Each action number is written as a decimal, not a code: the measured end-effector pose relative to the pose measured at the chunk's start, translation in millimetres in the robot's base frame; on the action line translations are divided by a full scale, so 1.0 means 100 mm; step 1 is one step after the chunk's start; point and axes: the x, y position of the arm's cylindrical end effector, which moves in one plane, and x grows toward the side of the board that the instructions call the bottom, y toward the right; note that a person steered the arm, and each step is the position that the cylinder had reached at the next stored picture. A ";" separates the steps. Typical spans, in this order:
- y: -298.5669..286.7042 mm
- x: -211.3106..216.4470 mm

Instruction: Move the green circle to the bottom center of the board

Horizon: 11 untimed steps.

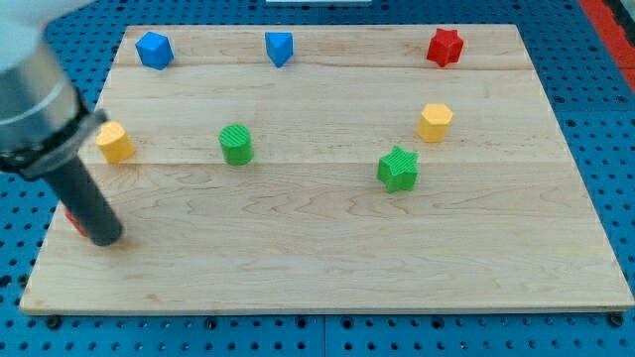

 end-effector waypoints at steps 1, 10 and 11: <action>0.39 -0.07; 0.86 -1.26; 1.27 -1.31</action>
